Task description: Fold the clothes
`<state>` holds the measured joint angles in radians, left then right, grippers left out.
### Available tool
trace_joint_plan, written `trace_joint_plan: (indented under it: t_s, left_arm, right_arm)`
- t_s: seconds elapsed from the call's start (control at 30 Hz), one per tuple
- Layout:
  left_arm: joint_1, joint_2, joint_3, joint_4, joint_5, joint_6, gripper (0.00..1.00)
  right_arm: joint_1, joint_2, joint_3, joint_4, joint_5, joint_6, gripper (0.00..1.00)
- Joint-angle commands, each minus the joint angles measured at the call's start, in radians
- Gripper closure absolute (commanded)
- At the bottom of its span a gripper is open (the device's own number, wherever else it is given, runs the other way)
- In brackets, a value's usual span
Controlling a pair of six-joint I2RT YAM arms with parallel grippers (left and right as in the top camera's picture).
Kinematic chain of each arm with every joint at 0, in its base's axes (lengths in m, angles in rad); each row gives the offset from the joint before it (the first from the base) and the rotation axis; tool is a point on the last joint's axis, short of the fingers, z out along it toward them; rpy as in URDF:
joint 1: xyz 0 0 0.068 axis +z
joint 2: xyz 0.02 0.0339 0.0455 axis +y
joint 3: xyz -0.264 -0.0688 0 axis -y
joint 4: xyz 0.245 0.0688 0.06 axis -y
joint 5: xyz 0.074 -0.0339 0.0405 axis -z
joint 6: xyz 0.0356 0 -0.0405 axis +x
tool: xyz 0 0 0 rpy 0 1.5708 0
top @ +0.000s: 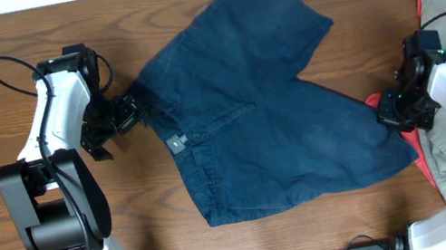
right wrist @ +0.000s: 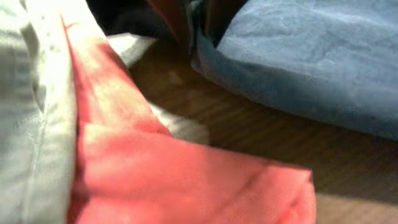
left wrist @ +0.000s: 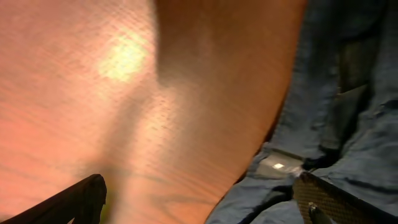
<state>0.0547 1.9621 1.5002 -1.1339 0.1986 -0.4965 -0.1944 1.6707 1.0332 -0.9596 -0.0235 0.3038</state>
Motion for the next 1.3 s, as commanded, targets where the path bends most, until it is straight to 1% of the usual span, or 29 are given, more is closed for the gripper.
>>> trace_joint_plan:
  t_s: [0.0,0.03,0.07,0.1,0.17,0.27,0.57,0.7,0.73,0.77,0.8,0.83,0.87,0.9,1.03,1.2,1.23,1.27]
  left_arm:
    - [-0.01,-0.005,-0.016,0.036,0.042,0.007,0.02]
    - [-0.014,-0.005,-0.022,0.058,0.049,0.007,0.02]
    - [-0.019,-0.004,-0.028,0.081,0.06,0.007,0.02]
    - [-0.024,-0.002,-0.033,0.101,0.069,0.008,0.02]
    - [-0.037,0.002,-0.047,0.153,0.099,0.027,0.02]
    - [-0.057,0.013,-0.068,0.217,0.107,0.029,0.02]
    - [-0.092,0.095,-0.081,0.327,0.109,0.029,0.02]
    - [-0.114,0.145,-0.081,0.398,0.142,0.029,0.02]
    - [-0.119,0.155,-0.081,0.418,0.143,0.029,0.1]
    - [-0.124,0.161,-0.081,0.446,0.142,0.029,0.27]
    - [-0.126,0.167,-0.081,0.476,0.142,0.031,0.55]
    - [-0.126,0.169,-0.081,0.515,0.142,0.031,0.78]
    - [-0.126,0.168,-0.08,0.554,0.142,0.031,0.94]
    - [-0.123,0.168,-0.075,0.6,0.142,0.03,0.94]
    - [-0.115,0.168,-0.001,0.688,0.142,0.029,0.94]
    - [-0.11,0.168,0.131,0.684,0.142,0.029,0.93]
    - [-0.11,0.168,0.15,0.664,0.142,0.029,0.76]
    - [-0.11,0.168,0.171,0.623,0.142,0.029,0.52]
  right_arm:
    - [0.023,-0.011,0.01,-0.003,0.016,-0.006,0.58]
    - [0.026,-0.011,0.01,-0.003,0.016,-0.006,0.47]
    - [0.025,-0.011,0.01,-0.002,0.016,-0.006,0.42]
    - [0.023,-0.012,0.01,-0.002,0.016,-0.005,0.41]
    - [0.022,-0.016,0.01,0.0,0.016,-0.005,0.4]
    - [0.022,-0.031,0.013,0.0,0.016,-0.006,0.4]
    - [0.022,-0.15,0.014,0.013,0.02,-0.032,0.4]
    - [0.022,-0.201,0.014,0.021,0.019,-0.032,0.41]
    - [0.022,-0.208,0.014,0.022,0.019,-0.032,0.41]
    - [0.022,-0.214,0.014,0.022,0.019,-0.032,0.41]
    - [0.022,-0.217,0.014,0.021,0.019,-0.032,0.42]
    - [0.022,-0.218,0.014,0.02,0.019,-0.032,0.42]
    - [0.022,-0.219,0.014,0.019,0.019,-0.031,0.42]
    - [0.022,-0.219,0.014,0.018,0.015,-0.031,0.42]
    - [0.023,-0.219,0.014,0.013,0.007,-0.031,0.43]
    - [0.024,-0.219,0.014,0.013,-0.023,-0.032,0.42]
    - [0.024,-0.219,0.014,0.014,-0.039,-0.039,0.42]
    - [0.024,-0.219,0.014,0.013,-0.063,-0.057,0.42]
